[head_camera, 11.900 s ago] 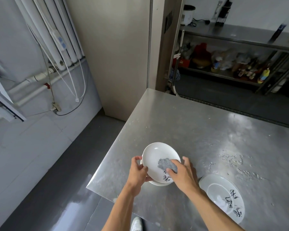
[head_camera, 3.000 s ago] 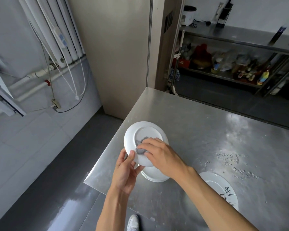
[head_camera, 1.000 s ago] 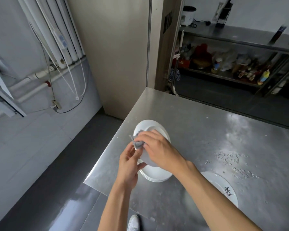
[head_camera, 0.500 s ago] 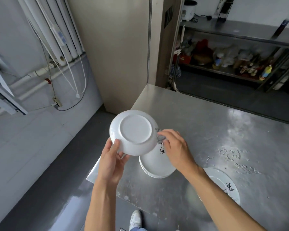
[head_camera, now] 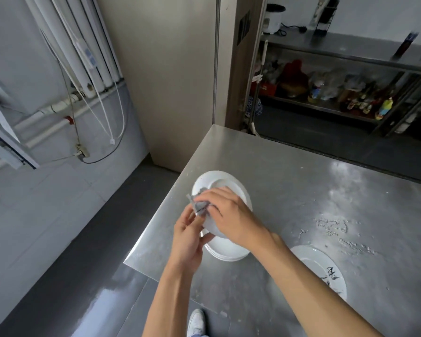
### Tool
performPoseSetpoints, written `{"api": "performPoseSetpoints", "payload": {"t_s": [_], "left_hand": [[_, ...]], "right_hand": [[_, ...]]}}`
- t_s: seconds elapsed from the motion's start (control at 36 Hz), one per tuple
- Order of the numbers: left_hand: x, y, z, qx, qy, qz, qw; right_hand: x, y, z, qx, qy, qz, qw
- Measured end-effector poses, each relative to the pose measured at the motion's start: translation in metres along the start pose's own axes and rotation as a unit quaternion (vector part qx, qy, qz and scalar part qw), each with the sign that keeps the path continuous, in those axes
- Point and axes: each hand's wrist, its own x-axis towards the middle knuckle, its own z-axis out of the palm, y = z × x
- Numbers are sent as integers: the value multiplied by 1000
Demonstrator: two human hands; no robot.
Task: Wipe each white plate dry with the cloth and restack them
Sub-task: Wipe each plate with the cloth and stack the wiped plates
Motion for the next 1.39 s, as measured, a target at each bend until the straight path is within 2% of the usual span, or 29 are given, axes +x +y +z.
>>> {"api": "performPoseSetpoints", "payload": {"t_s": [0.19,0.33,0.47,0.56,0.69,0.83,1.0,1.17,1.22,1.33,1.39], "left_hand": [[5,12,-17,-117,54,31,991],[4,20,-28,-124,56,34,990],[-1,24,-31,-108,23,22,994],[-7,23,-30,-79,-11,-5,997],[-15,19,-21,-33,-62,-42,997],[-18,8,-10,5,-90,-35,995],[-20,5,-11,43,-90,-42,994],[-20,5,-9,1,-46,-33,998],[-19,6,-8,-27,-30,-26,999],[-17,12,-2,-57,3,-14,998],[-16,12,1,-50,29,-10,998]], "right_hand": [[-25,3,16,-37,-9,-53,998],[-42,16,12,-81,58,-65,993],[-48,33,5,-97,145,22,984],[-41,39,-7,-74,165,80,980],[-28,39,-25,-63,152,119,979],[-23,28,-23,-102,83,151,980],[-23,12,-16,-105,135,42,984],[-36,7,-23,-81,202,72,973],[-46,5,-24,-108,176,57,977],[-64,3,-15,-188,48,32,980],[-67,3,-10,-224,37,21,974]]}}
